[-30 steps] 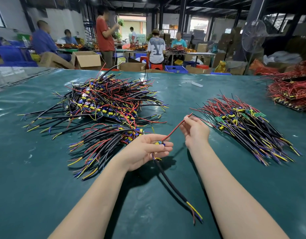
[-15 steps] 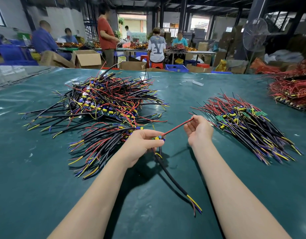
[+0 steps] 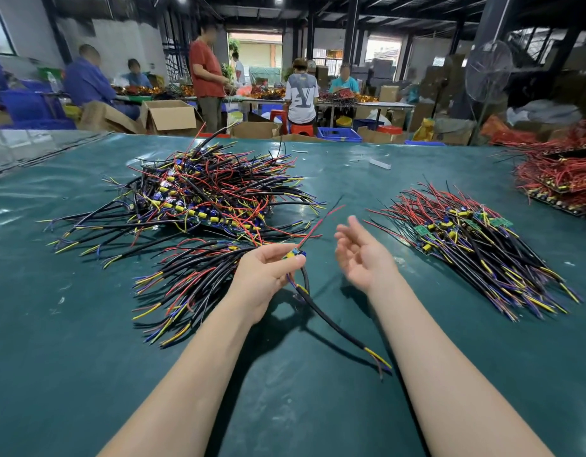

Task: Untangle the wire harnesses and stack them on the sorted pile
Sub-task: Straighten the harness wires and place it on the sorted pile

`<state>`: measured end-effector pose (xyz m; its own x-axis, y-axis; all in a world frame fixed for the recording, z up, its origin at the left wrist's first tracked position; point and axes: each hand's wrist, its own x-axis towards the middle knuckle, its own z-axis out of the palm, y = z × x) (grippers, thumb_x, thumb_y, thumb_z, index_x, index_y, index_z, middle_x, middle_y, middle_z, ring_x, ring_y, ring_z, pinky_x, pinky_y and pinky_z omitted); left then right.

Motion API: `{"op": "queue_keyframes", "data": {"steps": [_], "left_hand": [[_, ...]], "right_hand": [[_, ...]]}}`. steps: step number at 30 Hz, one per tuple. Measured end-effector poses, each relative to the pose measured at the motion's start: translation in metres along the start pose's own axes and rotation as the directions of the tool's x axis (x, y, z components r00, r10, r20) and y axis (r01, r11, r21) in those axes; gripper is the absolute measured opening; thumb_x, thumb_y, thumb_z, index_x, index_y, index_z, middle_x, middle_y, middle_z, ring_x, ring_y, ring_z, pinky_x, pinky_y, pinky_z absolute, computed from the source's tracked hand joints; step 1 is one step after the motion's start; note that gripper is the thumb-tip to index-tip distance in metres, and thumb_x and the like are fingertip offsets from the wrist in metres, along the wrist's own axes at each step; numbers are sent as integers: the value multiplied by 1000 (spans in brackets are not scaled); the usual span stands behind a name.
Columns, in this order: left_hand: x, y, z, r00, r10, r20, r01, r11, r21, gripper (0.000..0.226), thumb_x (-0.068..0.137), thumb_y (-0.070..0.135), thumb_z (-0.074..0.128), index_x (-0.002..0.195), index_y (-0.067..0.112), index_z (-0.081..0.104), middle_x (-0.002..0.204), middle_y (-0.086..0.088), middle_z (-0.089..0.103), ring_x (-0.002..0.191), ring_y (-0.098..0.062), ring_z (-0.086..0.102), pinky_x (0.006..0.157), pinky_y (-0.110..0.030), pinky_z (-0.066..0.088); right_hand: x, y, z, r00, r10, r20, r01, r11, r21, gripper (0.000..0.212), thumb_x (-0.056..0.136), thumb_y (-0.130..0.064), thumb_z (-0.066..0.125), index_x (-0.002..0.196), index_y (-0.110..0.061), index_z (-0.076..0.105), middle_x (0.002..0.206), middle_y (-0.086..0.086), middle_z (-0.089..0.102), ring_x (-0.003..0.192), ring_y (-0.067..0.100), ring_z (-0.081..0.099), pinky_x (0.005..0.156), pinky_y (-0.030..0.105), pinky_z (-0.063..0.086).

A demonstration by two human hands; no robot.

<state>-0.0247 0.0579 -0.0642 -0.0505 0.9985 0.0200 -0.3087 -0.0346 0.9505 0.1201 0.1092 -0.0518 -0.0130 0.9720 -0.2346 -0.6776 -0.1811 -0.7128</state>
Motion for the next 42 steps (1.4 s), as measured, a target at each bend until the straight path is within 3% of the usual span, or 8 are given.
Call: {"op": "queue_keyframes", "data": {"steps": [3,6,13,19,29,33,38,42], "left_hand": [[1,2,-1,999,31,-16,-31,1000,7,19,80,-8,62,79,11,64,57,10,67,50,3,58,49,-9,45],[1,3,-2,1000,29,-5,-29,999,24,19,80,-8,61,79,11,65,59,8,68,53,2,61,52,-9,47],[1,2,-7,999,-20,-26,20,999,35,14,80,-5,63,83,7,66,69,1,66,59,-4,60,55,-10,49],[0,0,3,1000,-27,5,27,997,75,14,79,-4,66,78,10,66,59,7,65,50,0,58,51,-11,47],[-3,0,2,997,-49,54,44,996,79,14,78,-7,65,79,6,66,54,7,63,46,-2,56,49,-13,46],[-2,1,0,997,-52,53,48,996,73,13,78,-8,64,82,4,65,53,8,62,44,-3,54,48,-13,45],[-5,1,-1,993,-66,94,59,996,69,19,76,-11,65,74,8,68,55,4,64,44,-6,53,47,-14,46],[-6,1,-1,989,-75,132,63,994,88,23,76,-12,64,71,10,69,54,4,63,44,-7,53,47,-15,46]], "right_hand": [[-8,14,15,981,124,148,-86,967,-240,18,88,-15,58,73,-6,60,45,-1,58,37,3,53,39,14,46],[-10,20,21,956,172,239,-86,939,-333,15,86,-5,58,72,-8,62,47,-3,58,39,2,51,44,13,47],[-11,26,23,971,31,235,90,867,-489,25,79,1,65,59,-13,62,48,-3,59,42,4,53,46,13,46],[-8,12,14,981,-159,113,190,906,-379,22,79,4,65,62,-10,58,41,-7,54,37,0,50,41,13,45],[0,3,9,958,-283,-45,280,958,-54,25,85,10,56,67,-8,54,43,-9,58,40,0,56,46,13,50],[-2,4,12,962,-266,-60,264,964,-30,25,82,12,57,69,-10,56,44,-8,60,40,1,57,45,13,49],[2,-9,4,972,-154,-177,153,988,-24,19,87,-8,60,68,-10,56,37,-7,55,30,1,50,36,12,43],[7,-10,1,958,-195,-209,198,980,-8,21,88,-5,58,68,-11,54,36,-8,53,30,0,48,36,11,41]]}}
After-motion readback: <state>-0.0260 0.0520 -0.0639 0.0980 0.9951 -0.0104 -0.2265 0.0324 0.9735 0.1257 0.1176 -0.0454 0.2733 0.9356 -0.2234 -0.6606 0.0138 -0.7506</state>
